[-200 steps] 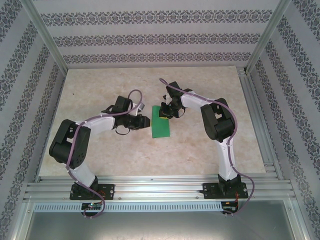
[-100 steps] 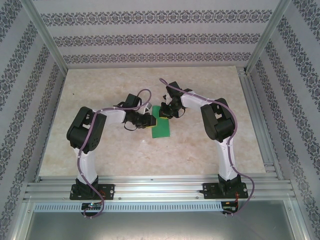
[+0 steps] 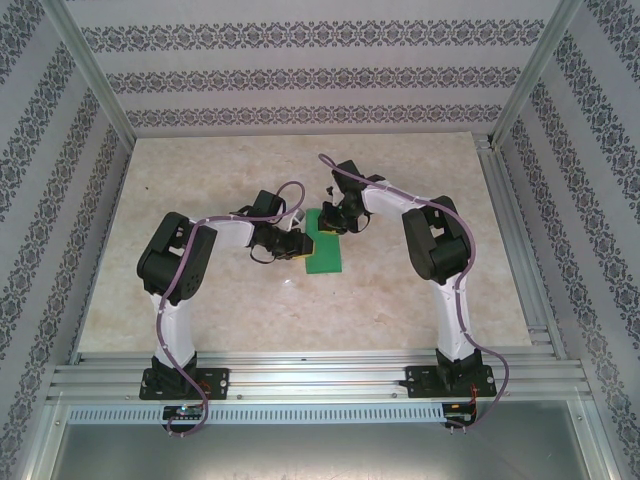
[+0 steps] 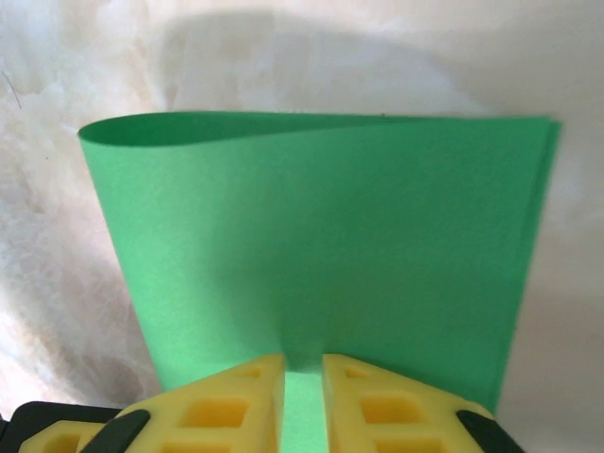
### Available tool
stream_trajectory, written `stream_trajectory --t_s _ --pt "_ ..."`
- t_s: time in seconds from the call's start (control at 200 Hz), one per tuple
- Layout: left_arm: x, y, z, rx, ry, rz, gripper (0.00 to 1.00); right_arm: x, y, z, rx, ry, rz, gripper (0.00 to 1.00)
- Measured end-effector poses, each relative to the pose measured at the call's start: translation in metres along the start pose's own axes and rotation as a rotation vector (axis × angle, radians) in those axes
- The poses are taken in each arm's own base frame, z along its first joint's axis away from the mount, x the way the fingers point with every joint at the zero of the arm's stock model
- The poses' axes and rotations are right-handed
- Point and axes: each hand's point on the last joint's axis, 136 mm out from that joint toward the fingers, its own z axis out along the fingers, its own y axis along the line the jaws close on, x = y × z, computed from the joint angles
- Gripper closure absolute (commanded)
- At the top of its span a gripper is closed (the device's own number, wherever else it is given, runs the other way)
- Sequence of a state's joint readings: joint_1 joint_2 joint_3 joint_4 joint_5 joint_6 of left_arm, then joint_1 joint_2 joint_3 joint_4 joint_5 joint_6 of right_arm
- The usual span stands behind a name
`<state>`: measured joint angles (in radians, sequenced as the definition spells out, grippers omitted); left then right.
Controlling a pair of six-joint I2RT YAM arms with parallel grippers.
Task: Fold a paper plane with a square sheet of paper (fold left side to right side)
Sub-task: Hold the square sheet of paper at the center of the table.
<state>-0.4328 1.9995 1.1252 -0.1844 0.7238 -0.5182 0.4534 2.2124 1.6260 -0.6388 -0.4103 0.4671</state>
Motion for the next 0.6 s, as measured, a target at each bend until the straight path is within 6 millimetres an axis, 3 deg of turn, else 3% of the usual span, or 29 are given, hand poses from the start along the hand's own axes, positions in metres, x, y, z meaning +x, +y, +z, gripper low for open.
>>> stream_trajectory --t_s 0.16,0.305,0.374,0.599 --pt "0.0 0.0 0.0 -0.003 -0.001 0.0 0.75 -0.002 0.003 -0.034 0.004 -0.069 -0.013 0.79" --pt "0.0 0.001 0.001 -0.007 -0.002 0.001 0.75 0.011 0.014 -0.06 -0.046 -0.122 -0.015 0.86" --pt "0.0 0.001 0.001 -0.009 -0.002 0.001 0.75 0.024 0.017 -0.055 -0.071 -0.109 -0.004 0.87" --pt "0.0 0.001 0.001 -0.019 -0.003 0.003 0.75 0.077 0.014 -0.009 -0.064 0.02 0.025 0.87"
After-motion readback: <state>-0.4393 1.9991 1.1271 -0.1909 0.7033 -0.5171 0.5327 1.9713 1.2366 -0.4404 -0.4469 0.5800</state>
